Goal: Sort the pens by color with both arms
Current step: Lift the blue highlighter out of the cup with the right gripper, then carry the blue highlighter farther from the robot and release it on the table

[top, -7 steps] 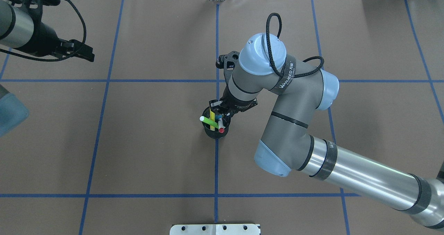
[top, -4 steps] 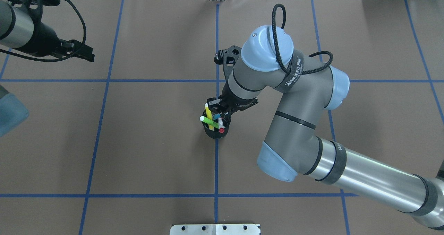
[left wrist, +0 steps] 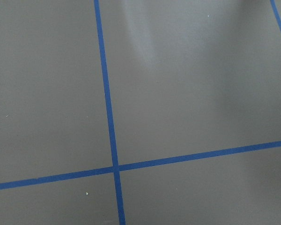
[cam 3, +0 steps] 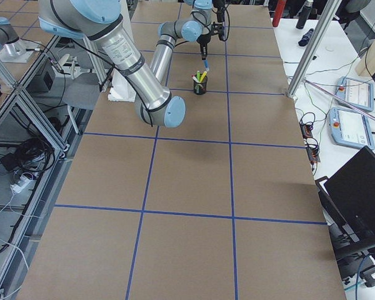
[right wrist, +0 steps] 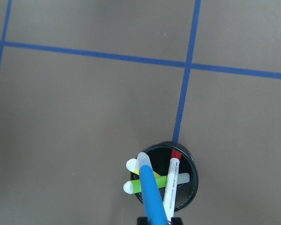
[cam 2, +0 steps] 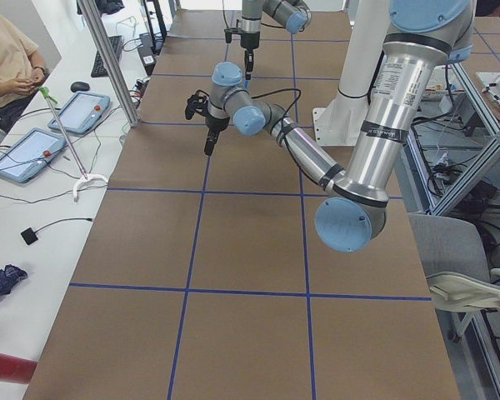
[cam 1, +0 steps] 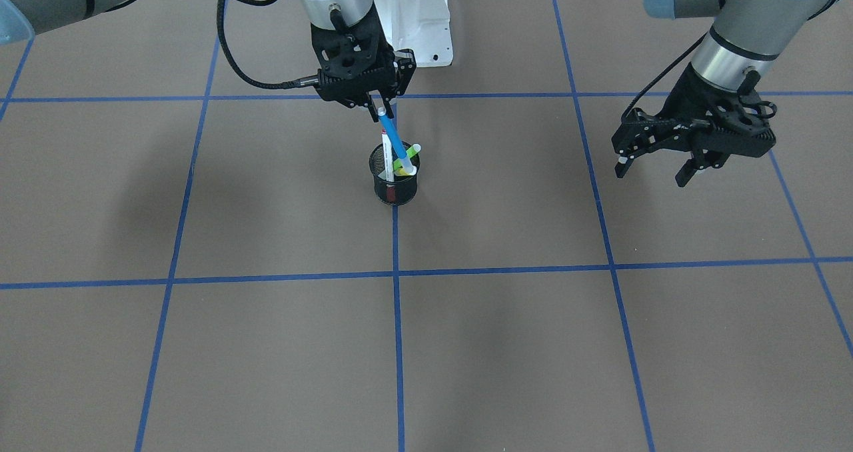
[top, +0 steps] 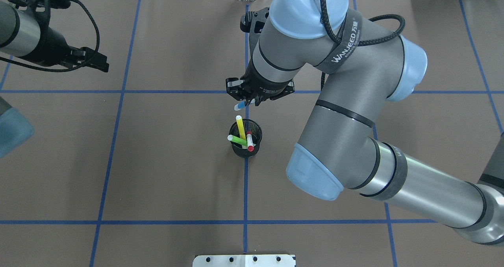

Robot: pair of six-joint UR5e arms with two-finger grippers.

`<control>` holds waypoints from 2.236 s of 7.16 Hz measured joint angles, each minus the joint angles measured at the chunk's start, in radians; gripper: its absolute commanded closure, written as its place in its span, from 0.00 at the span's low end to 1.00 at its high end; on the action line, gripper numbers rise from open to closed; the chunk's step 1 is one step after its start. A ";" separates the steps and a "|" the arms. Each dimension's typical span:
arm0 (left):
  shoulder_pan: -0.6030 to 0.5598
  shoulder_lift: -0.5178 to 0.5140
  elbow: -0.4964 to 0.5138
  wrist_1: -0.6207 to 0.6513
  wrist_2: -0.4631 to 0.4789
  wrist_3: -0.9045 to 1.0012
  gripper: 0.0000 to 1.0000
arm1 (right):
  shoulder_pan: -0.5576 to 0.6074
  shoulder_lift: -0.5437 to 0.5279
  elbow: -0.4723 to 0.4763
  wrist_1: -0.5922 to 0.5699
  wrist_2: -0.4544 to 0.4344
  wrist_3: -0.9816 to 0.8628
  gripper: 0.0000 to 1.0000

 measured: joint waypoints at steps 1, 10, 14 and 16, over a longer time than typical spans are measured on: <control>0.004 0.000 0.000 -0.001 0.000 0.000 0.00 | 0.012 -0.001 -0.001 -0.008 -0.075 0.028 1.00; 0.043 -0.003 0.002 -0.004 0.009 -0.025 0.00 | 0.036 -0.127 -0.483 0.519 -0.730 0.175 1.00; 0.054 -0.008 0.004 -0.004 0.015 -0.031 0.00 | -0.071 -0.188 -0.518 0.651 -0.922 0.294 1.00; 0.054 -0.007 0.004 -0.004 0.022 -0.031 0.00 | -0.105 -0.199 -0.534 0.665 -1.000 0.318 0.79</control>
